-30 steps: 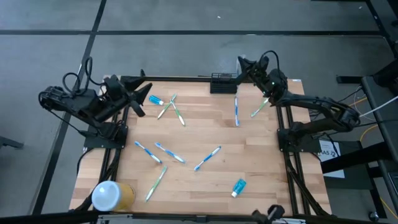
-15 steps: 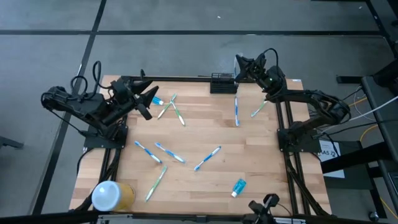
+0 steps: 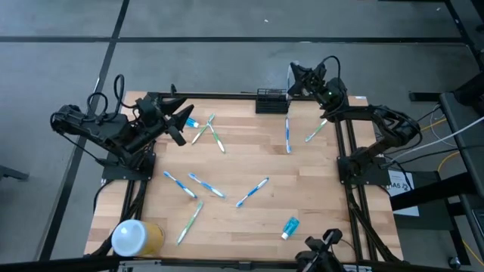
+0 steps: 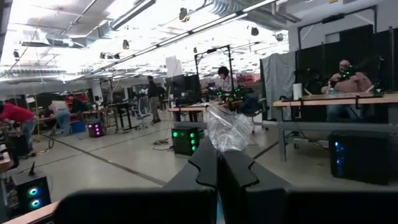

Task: Pick & Place toothbrushing station
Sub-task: Put the blue toothbrush into the black organizer

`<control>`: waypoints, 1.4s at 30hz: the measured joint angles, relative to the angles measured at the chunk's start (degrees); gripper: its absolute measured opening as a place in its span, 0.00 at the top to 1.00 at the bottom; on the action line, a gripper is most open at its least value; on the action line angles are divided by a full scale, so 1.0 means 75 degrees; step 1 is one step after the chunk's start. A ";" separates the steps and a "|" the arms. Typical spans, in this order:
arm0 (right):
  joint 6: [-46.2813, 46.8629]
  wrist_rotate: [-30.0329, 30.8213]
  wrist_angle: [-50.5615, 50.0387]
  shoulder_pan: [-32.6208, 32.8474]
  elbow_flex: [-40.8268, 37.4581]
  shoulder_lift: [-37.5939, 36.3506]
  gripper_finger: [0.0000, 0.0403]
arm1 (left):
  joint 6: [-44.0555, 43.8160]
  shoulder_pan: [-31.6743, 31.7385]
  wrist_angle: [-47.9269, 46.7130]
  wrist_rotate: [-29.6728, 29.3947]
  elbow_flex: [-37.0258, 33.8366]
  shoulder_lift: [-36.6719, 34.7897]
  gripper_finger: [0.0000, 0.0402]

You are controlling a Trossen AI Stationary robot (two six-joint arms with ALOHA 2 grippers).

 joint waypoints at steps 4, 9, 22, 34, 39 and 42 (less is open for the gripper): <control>0.0020 -0.0100 -0.0066 -0.0002 0.0000 0.0192 1.00 | -0.0002 0.0000 0.0003 -0.0003 0.0000 -0.0001 0.55; 0.0111 -0.0087 0.0179 -0.0002 0.0000 0.0391 1.00 | -0.0049 0.0000 0.0032 0.0000 0.0000 -0.0001 0.55; 0.0111 0.0734 0.0460 -0.0019 0.0003 0.1070 1.00 | -0.0148 -0.0080 0.0175 0.0101 0.0000 0.0135 0.60; 0.0522 0.1618 0.1876 0.0107 -0.1427 0.1089 1.00 | -0.0117 -0.0668 0.0346 -0.0448 0.0000 0.0168 0.60; 0.0536 0.1795 0.2307 0.0325 -0.2044 0.1091 1.00 | -0.0066 -0.0702 0.0374 -0.0449 0.0000 0.0168 0.60; 0.0426 0.1914 0.2429 0.0517 -0.2067 0.1005 1.00 | -0.0063 -0.0699 0.0411 -0.0446 0.0000 0.0168 0.60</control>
